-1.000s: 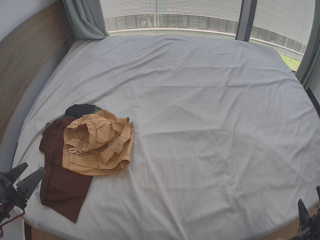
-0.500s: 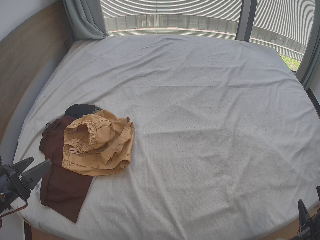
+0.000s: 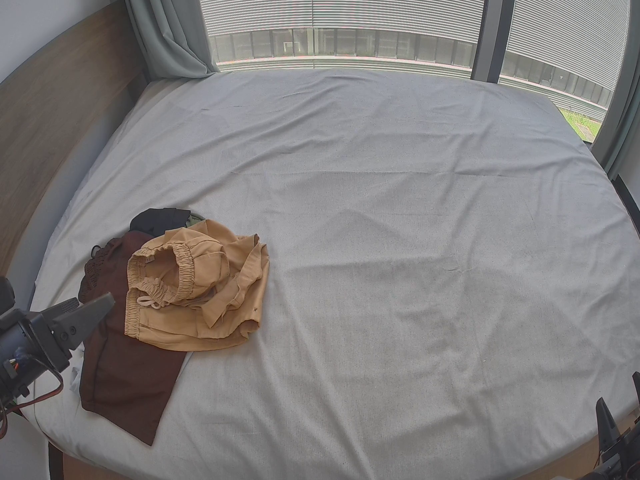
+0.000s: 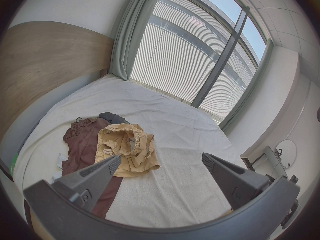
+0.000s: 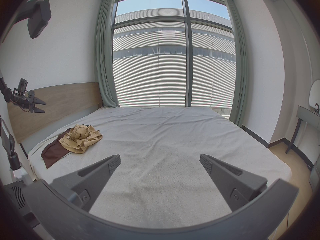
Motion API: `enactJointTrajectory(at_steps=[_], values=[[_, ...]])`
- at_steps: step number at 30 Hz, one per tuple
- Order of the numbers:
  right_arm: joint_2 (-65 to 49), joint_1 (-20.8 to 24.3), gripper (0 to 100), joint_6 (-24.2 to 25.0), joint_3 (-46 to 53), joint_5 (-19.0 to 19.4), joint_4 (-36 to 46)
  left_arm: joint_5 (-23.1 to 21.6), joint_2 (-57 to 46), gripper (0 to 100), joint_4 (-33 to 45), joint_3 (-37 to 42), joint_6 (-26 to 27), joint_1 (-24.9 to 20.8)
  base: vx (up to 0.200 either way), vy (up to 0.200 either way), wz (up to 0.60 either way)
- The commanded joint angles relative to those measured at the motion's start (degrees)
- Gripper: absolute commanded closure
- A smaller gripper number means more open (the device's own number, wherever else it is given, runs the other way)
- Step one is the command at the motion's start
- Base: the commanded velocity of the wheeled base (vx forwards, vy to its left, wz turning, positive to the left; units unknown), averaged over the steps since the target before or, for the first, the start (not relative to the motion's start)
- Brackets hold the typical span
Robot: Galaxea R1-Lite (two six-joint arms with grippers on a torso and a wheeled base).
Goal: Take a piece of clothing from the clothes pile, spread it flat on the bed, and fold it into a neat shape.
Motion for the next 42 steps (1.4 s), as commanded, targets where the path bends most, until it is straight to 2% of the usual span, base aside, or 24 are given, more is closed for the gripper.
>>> enactJointTrajectory(at_steps=[1, 20, 28, 34, 42], values=[[-0.9, 0.0, 0, 0.0, 1.0, 0.0, 0.0, 0.0, 3.5, 0, -1.2, -0.1, -0.1, 0.1, 0.000, 0.000, 0.00], [-0.9, 0.0, 0, 0.0, 1.0, 0.0, 0.0, -2.1, 14.8, 0, -10.9, 0.0, -0.8, 0.4, 0.000, 0.000, 0.00], [-0.9, 0.0, 0, 0.0, 1.0, 0.0, 0.0, -2.2, 19.0, 0, -12.2, -1.2, -0.9, 0.7, 0.000, 0.000, 0.00], [-0.9, 0.0, 0, 0.0, 1.0, 0.0, 0.0, -5.5, 22.2, 0, -15.6, -1.4, -0.9, 0.7, 0.000, 0.000, 0.00], [-0.9, 0.0, 0, 0.0, 1.0, 0.0, 0.0, -6.1, 26.8, 0, -18.9, -1.9, -0.8, 2.0, 0.000, 0.000, 0.00]])
